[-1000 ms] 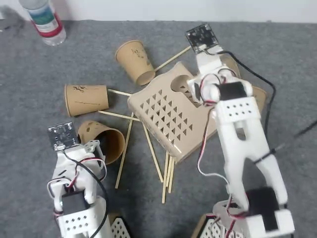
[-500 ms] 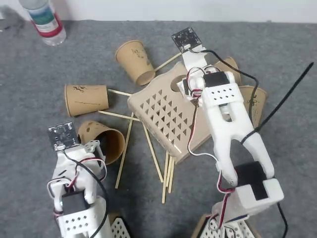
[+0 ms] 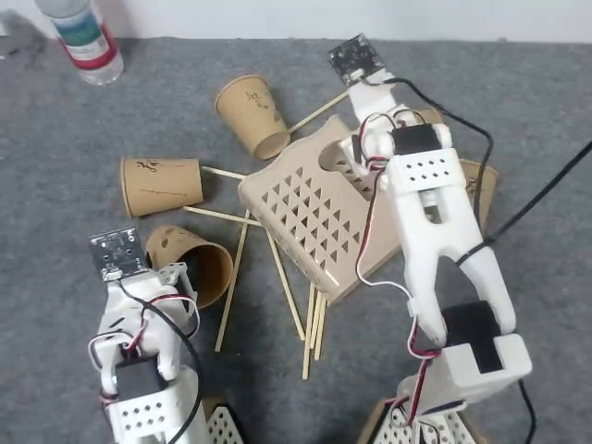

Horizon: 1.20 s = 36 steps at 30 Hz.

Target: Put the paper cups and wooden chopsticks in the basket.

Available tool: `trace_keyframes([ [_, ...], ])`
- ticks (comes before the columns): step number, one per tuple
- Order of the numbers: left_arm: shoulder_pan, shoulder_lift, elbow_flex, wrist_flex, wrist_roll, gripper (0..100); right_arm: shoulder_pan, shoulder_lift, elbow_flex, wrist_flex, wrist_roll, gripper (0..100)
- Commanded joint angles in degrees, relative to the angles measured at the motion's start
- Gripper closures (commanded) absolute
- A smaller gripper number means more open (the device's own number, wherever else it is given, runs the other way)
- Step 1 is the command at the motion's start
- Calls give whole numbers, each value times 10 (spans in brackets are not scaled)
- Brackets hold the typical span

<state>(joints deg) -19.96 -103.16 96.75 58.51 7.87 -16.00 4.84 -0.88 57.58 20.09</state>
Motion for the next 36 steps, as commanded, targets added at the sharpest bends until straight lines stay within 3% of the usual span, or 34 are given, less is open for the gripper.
trace_keyframes([
  [1,2,-13,-3,1,1,743,-6,-2,-48,4,14,751],
  [11,2,-13,-3,1,0,743,-3,28,-98,59,17,751],
  [18,2,-13,-3,1,0,743,-16,71,-173,151,105,749],
  [36,2,-13,-3,1,0,743,-9,206,-265,140,129,758],
])
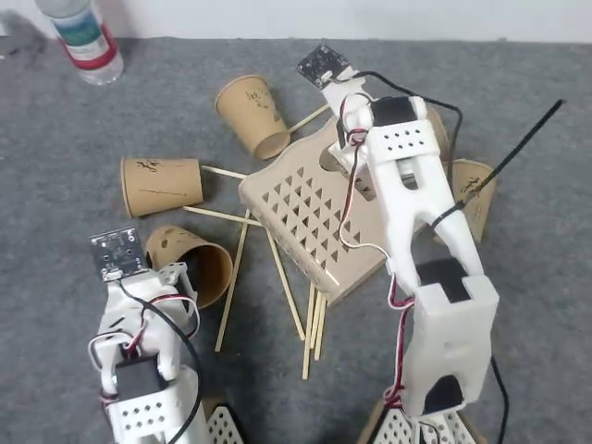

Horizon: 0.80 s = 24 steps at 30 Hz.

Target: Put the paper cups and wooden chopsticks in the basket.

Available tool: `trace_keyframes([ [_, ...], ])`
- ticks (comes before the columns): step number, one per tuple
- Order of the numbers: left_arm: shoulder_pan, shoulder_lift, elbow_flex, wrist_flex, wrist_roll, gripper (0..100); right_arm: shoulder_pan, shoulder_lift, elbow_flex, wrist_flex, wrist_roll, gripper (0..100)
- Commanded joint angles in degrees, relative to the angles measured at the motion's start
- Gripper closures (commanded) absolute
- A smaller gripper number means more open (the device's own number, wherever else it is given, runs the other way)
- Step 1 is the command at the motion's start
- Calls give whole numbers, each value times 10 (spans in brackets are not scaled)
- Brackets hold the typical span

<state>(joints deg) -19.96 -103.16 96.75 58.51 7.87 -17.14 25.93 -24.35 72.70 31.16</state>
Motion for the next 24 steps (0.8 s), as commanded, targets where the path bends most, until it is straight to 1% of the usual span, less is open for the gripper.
trace_keyframes([
  [1,2,-13,-3,1,0,743,3,-3,-31,-14,22,775],
  [5,2,-13,-3,1,0,743,4,-3,-31,-26,21,873],
  [7,2,-13,-3,1,0,743,2,-1,-42,-24,20,894],
  [10,2,-13,-3,1,0,743,2,2,-59,-21,18,879],
  [24,2,-13,-3,1,0,743,0,3,-62,-35,21,881],
])
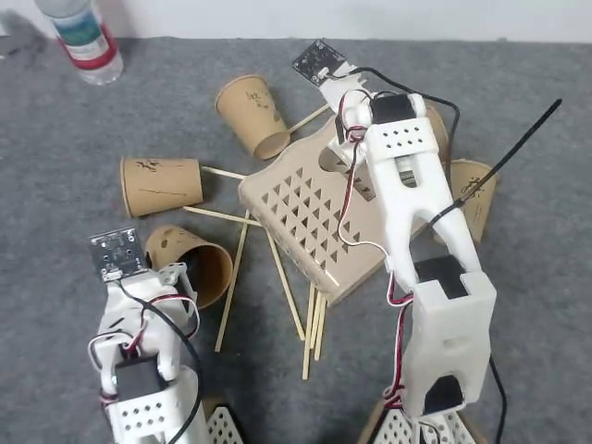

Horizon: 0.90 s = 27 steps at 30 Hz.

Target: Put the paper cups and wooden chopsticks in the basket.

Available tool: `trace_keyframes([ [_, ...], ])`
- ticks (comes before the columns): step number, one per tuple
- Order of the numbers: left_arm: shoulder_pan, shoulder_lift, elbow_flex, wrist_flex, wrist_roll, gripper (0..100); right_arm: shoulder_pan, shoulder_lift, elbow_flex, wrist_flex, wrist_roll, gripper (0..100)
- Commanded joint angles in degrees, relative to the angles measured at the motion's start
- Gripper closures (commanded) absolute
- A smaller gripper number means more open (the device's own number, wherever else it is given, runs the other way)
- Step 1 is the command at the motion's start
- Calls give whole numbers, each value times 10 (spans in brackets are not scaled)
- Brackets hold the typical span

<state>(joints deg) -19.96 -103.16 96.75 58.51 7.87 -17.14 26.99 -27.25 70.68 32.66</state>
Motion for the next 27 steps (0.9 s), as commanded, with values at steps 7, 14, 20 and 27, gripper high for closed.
trace_keyframes([
  [7,2,-13,-3,1,0,743,-1,-7,-33,-22,6,996],
  [14,2,-13,-3,1,0,743,2,-8,-33,-18,6,991],
  [20,2,-13,-3,1,0,743,2,-14,-33,-17,4,991],
  [27,2,-13,-3,1,0,743,2,-62,-33,8,4,991],
])
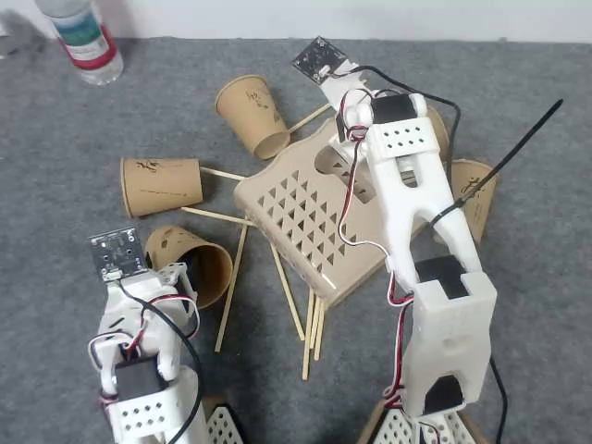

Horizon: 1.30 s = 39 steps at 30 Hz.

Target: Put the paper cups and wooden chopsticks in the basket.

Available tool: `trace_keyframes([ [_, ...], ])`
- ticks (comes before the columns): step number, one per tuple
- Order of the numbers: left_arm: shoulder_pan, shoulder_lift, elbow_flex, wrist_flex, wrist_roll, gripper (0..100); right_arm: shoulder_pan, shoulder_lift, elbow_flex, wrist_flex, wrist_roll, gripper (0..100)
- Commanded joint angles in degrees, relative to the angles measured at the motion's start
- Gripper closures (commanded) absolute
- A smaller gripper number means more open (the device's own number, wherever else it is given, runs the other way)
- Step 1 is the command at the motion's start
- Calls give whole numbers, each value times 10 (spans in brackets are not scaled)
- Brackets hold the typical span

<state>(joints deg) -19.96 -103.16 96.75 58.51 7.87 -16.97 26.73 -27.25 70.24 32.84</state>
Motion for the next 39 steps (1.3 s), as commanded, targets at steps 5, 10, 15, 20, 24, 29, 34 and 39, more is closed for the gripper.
trace_keyframes([
  [5,2,-13,-3,1,0,743,7,-102,-33,35,4,991],
  [10,2,-13,-3,2,0,743,22,-102,-33,48,4,991],
  [15,2,-13,-3,1,0,743,37,-116,-33,58,4,991],
  [20,2,-13,-3,1,0,743,41,-152,-33,69,1,991],
  [24,2,-13,-3,2,0,743,36,-190,-33,95,1,991],
  [29,2,-13,-3,3,0,743,44,-250,-33,137,1,991],
  [34,2,-13,-3,4,0,743,52,-318,-31,191,0,991],
  [39,2,-13,-3,4,0,743,53,-379,-30,268,4,991],
])
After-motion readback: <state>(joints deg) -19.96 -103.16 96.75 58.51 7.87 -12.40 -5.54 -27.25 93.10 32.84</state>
